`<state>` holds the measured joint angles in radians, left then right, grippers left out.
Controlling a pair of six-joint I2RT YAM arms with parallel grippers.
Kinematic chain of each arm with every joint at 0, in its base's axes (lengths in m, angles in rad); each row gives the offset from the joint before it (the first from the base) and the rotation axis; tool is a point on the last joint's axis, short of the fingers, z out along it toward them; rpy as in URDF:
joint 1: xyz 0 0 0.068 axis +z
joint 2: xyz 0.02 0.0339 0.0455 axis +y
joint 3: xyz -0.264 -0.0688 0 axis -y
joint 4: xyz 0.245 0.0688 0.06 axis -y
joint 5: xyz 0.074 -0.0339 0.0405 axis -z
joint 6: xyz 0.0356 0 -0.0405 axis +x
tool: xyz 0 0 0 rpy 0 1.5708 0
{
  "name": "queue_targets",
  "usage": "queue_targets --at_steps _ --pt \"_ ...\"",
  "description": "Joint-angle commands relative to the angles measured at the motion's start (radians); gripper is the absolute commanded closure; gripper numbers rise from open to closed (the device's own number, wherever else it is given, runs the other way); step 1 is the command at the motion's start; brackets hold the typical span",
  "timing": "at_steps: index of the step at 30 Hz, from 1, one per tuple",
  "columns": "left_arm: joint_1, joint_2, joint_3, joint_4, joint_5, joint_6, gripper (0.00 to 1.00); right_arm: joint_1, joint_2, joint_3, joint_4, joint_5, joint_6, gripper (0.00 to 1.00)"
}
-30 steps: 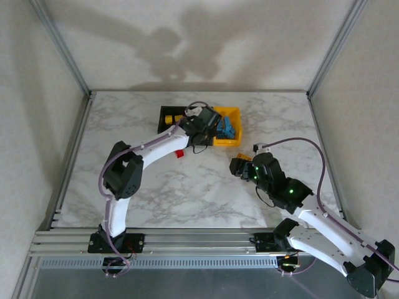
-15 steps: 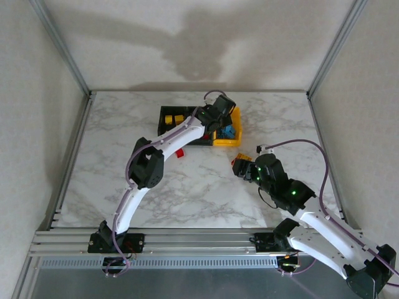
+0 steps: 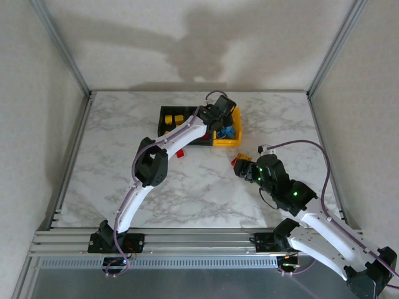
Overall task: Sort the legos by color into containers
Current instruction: Place the lego in the container, then pick up the lego from the middle-right of the table.
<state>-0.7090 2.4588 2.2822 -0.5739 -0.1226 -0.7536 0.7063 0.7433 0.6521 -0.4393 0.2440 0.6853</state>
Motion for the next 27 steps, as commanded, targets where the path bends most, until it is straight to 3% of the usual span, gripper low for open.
queue_targets --at_steps 1,8,20,27 --pt "0.006 -0.017 0.023 -0.027 0.023 0.031 0.45 -0.007 -0.005 -0.008 -0.012 0.031 0.01 0.27" --pt "-0.026 -0.211 -0.164 0.064 0.072 0.06 0.43 -0.007 0.018 0.016 -0.024 0.04 0.01 0.26" --pt "-0.041 -0.73 -0.86 0.327 0.153 0.074 0.39 -0.053 0.142 0.092 -0.076 0.053 0.034 0.22" --pt "-0.047 -0.987 -1.226 0.437 0.194 0.035 0.37 -0.156 0.241 0.129 -0.139 0.051 0.062 0.21"
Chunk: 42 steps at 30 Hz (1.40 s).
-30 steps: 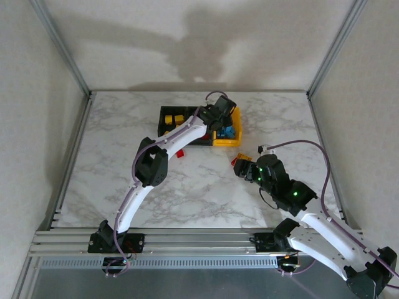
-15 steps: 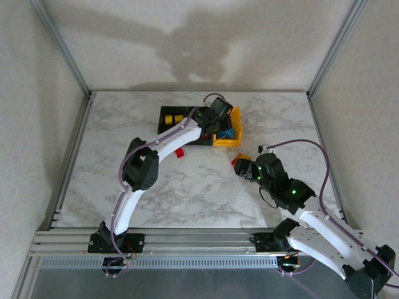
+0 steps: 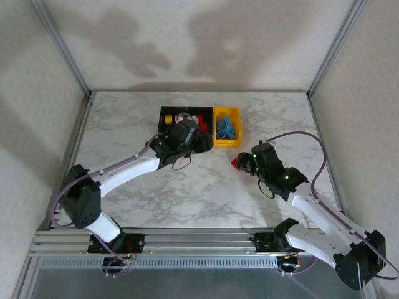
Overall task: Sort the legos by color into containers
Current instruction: Pick up the lego from the middle-right of the table.
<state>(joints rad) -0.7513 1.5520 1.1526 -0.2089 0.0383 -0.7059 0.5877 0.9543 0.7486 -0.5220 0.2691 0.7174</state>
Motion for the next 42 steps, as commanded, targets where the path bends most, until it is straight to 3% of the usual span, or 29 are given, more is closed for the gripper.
queue_targets --at_steps 1,8,14,34,37,42 --pt "-0.005 -0.11 -0.139 0.091 0.039 -0.02 0.37 -0.054 0.045 0.034 -0.064 0.025 0.032 0.21" --pt "-0.041 -0.305 -0.344 0.193 0.128 -0.008 0.35 -0.194 0.152 0.006 -0.047 -0.03 -0.007 0.2" --pt "-0.052 -0.403 -0.432 0.216 0.153 0.002 0.32 -0.248 0.222 -0.03 0.024 -0.061 -0.039 0.21" --pt "-0.052 -0.402 -0.462 0.172 0.046 -0.022 0.33 -0.281 0.48 -0.079 0.163 -0.07 -0.047 0.24" --pt "-0.052 -0.401 -0.464 0.173 0.041 -0.024 0.33 -0.282 0.5 -0.081 0.182 -0.075 -0.05 0.28" --pt "-0.052 -0.405 -0.483 0.193 0.033 -0.053 0.34 -0.282 0.507 -0.085 0.203 -0.09 -0.056 0.45"
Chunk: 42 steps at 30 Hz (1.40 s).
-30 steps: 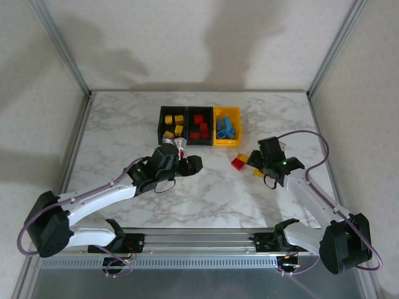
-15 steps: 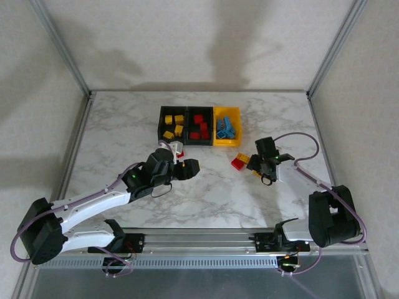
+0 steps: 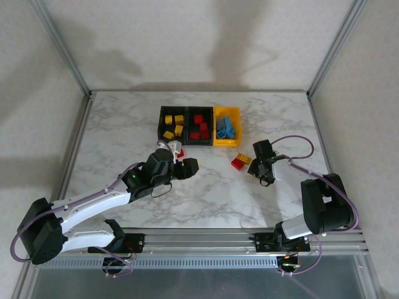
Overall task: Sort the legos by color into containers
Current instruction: Pick up the lego from the middle-right of the table, then place the lego in the container.
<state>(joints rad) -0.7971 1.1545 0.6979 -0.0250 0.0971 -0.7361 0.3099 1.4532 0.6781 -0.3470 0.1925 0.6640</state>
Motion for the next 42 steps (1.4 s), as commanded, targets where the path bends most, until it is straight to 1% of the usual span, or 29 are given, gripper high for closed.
queue_targets --at_steps 1,6,9,12,15,18,20,22,26,27,30,31,36,42 --pt "-0.007 -0.007 -0.035 0.019 -0.021 -0.03 0.34 -0.004 0.002 -0.015 0.027 -0.014 -0.002 0.47" --pt "-0.003 -0.032 -0.043 0.009 -0.066 -0.063 0.34 -0.002 -0.069 -0.012 -0.014 -0.005 -0.01 0.55" --pt "0.01 -0.055 -0.04 -0.02 -0.099 -0.106 0.33 0.01 -0.148 0.013 -0.063 -0.007 -0.017 0.56" --pt "0.03 -0.088 -0.04 -0.074 -0.146 -0.145 0.33 0.043 -0.212 0.063 -0.1 -0.017 -0.024 0.56" --pt "0.067 -0.124 -0.042 -0.125 -0.161 -0.178 0.32 0.112 -0.226 0.129 -0.11 -0.021 -0.024 0.56" --pt "0.15 -0.154 -0.047 -0.185 -0.12 -0.214 0.32 0.211 -0.195 0.195 -0.086 -0.005 -0.034 0.56" --pt "0.208 -0.178 -0.056 -0.213 -0.095 -0.221 0.32 0.288 -0.145 0.255 -0.052 -0.004 -0.05 0.55" --pt "0.252 -0.201 -0.057 -0.248 -0.094 -0.222 0.32 0.341 -0.086 0.311 -0.023 -0.008 -0.066 0.55" --pt "0.334 -0.257 -0.064 -0.247 -0.038 -0.187 0.32 0.434 0.055 0.455 0.015 -0.02 -0.106 0.55" --pt "0.357 -0.27 -0.067 -0.235 -0.014 -0.172 0.32 0.444 0.095 0.496 0.022 -0.03 -0.112 0.55" --pt "0.441 -0.28 -0.08 -0.179 0.115 -0.134 0.33 0.462 0.212 0.607 0.045 -0.069 -0.127 0.55" --pt "0.464 -0.285 -0.081 -0.169 0.139 -0.129 0.33 0.464 0.25 0.644 0.055 -0.089 -0.131 0.55" --pt "0.542 -0.307 -0.089 -0.139 0.233 -0.111 0.33 0.472 0.427 0.831 0.067 -0.14 -0.147 0.54" --pt "0.579 -0.315 -0.106 -0.132 0.28 -0.105 0.33 0.474 0.629 1.073 0.039 -0.208 -0.165 0.54"
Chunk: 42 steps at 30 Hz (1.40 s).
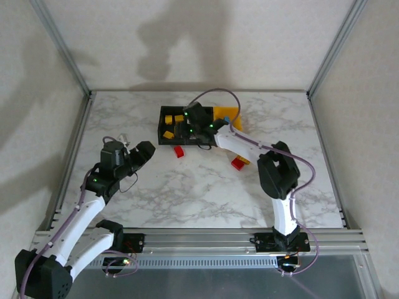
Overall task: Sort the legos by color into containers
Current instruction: Place the lego in the container.
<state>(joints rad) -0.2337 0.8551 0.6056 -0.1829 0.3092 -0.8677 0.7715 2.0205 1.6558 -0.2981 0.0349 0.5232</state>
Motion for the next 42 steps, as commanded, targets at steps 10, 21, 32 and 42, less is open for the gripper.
queue_targets --at_steps 10,21,32,42 --pt "0.042 -0.055 -0.001 -0.037 0.065 0.046 0.32 0.008 0.338 0.465 -0.131 -0.052 -0.028 0.47" --pt "0.048 -0.078 -0.009 -0.063 0.074 0.046 0.32 -0.008 0.403 0.583 -0.155 -0.036 -0.014 0.35" --pt "0.002 -0.061 -0.029 -0.01 0.123 0.067 0.32 0.01 -0.024 0.122 -0.004 0.029 -0.052 0.35" --pt "-0.276 0.062 0.0 0.141 0.076 0.075 0.31 -0.043 -0.526 -0.464 -0.082 0.156 0.039 0.28"
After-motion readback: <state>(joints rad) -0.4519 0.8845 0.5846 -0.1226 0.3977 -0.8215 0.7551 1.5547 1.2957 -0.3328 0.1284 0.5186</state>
